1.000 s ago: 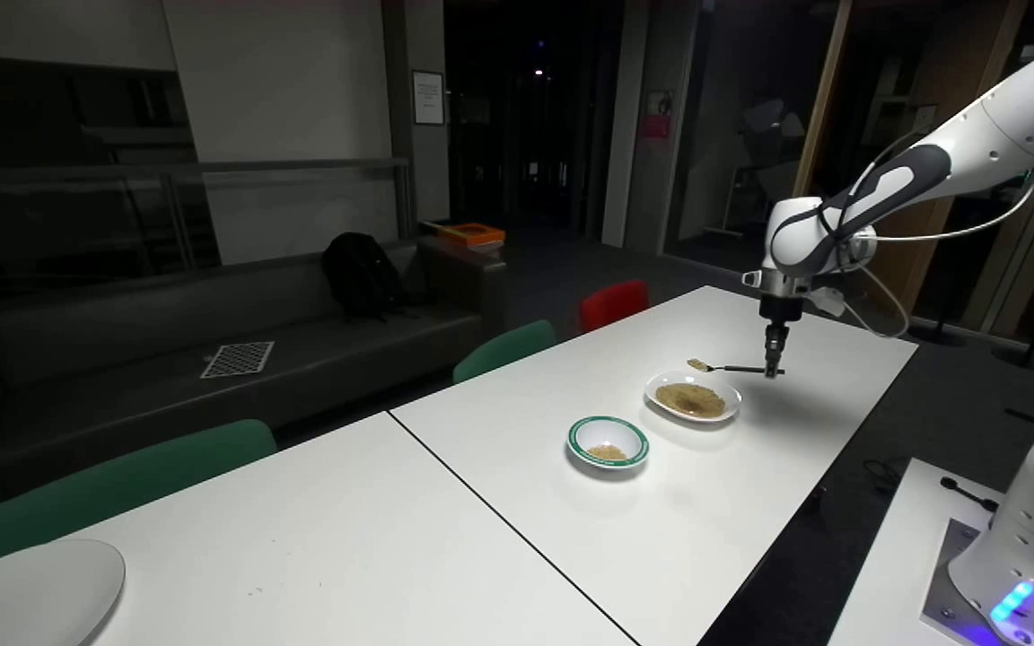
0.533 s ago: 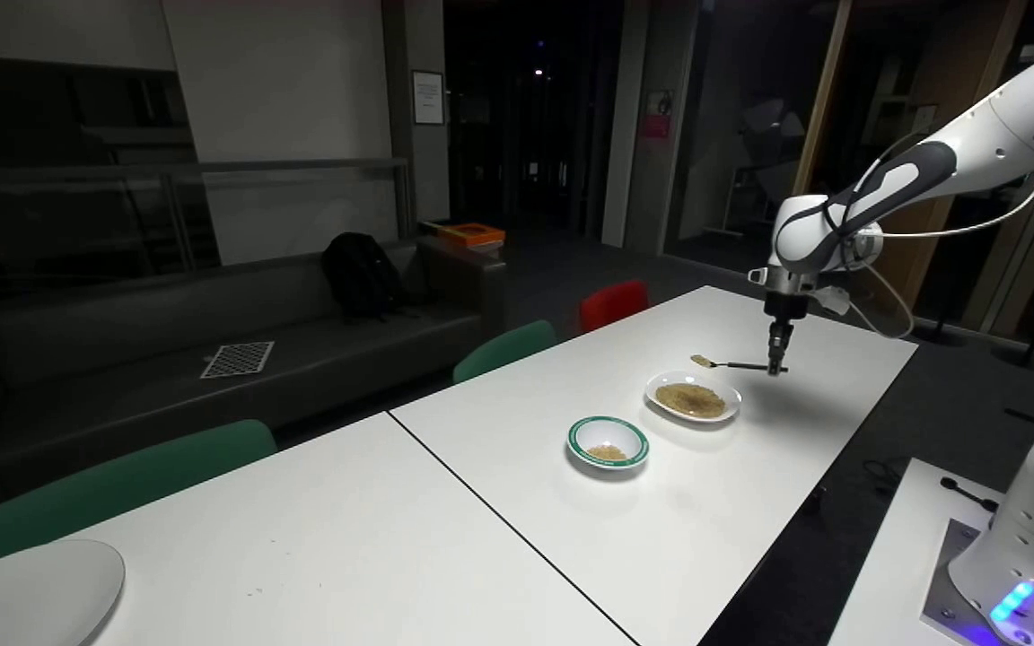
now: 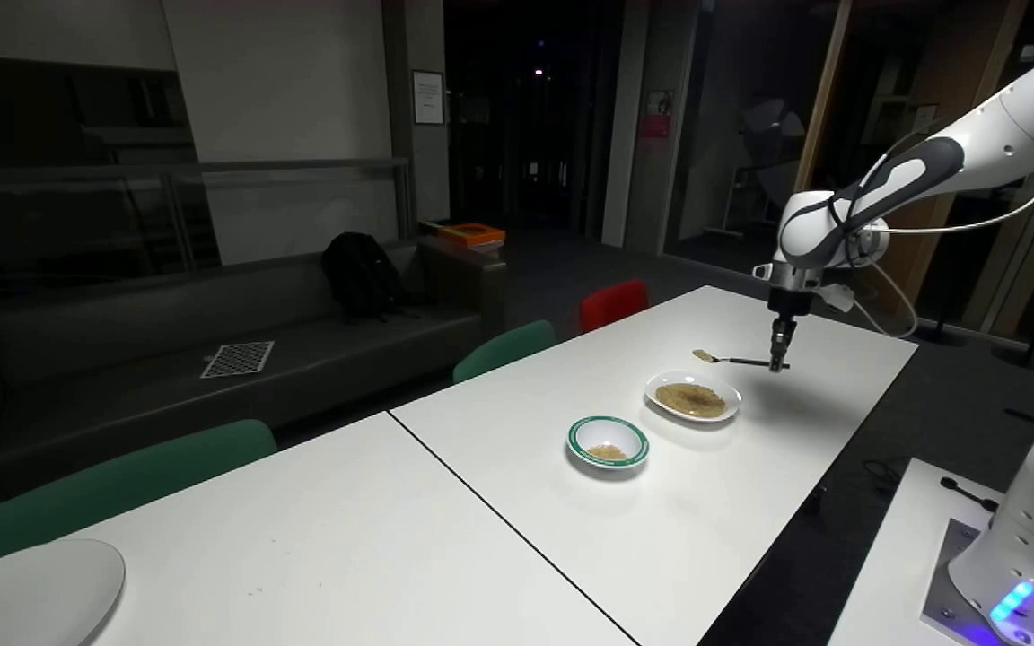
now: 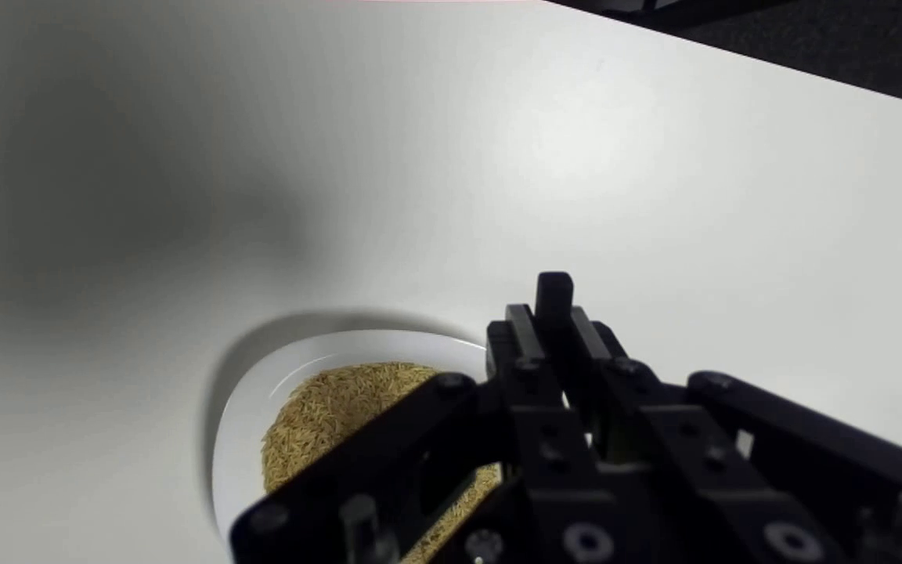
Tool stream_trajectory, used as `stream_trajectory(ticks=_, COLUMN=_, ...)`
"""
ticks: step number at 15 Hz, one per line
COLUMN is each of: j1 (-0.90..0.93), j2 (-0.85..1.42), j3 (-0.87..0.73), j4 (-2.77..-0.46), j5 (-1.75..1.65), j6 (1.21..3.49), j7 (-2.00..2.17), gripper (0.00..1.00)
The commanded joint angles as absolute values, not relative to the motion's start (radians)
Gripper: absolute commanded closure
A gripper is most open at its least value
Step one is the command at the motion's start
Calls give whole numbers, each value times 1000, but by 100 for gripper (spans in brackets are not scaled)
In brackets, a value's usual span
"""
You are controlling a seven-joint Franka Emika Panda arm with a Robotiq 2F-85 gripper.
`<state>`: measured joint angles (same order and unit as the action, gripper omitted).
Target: Spoon some contents from the white bowl into the green bowl twice
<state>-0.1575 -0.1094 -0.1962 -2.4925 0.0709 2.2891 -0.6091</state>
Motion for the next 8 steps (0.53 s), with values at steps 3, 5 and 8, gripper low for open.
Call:
stream_trajectory(ticks=3, j1=-145, j2=-154, j3=-209, j4=-2537, j5=89, j6=2317, j7=-651, gripper=97)
stream_trajectory(ticks=5, j1=-132, j2=-147, j3=-198, j4=-2550, j5=86, j6=2315, j7=-658, gripper=97)
stream_trajectory(ticks=8, j1=-116, j2=-137, j3=-187, j4=-2562, j5=84, j6=2315, j7=-652, gripper=97)
